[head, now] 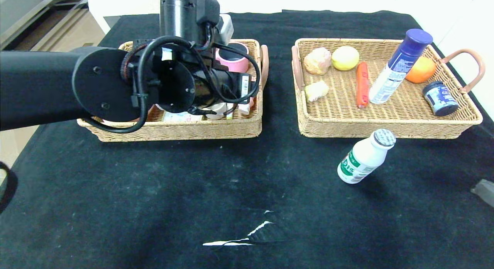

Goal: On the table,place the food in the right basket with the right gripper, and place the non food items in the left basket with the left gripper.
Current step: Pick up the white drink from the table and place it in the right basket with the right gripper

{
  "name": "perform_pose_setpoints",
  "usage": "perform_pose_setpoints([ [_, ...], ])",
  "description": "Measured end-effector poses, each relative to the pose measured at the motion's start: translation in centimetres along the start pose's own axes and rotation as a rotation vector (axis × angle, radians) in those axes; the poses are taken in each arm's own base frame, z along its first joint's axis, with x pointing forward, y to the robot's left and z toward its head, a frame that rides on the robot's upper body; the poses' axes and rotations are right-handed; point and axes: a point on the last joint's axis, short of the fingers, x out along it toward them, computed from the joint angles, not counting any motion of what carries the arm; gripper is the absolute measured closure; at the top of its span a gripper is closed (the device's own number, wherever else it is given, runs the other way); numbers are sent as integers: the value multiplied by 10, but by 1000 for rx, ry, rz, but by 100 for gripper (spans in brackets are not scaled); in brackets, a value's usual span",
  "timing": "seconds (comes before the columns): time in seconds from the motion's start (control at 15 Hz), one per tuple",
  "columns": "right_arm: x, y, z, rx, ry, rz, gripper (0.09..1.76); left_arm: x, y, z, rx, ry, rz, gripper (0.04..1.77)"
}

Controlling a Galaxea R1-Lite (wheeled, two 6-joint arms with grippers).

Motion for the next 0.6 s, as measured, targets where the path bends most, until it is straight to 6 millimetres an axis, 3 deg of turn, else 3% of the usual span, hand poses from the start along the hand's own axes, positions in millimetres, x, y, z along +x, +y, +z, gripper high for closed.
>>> perform_pose_setpoints([
  [0.6,2,0,-2,3,13,1,14,-92,8,-14,97,17,-313,13],
])
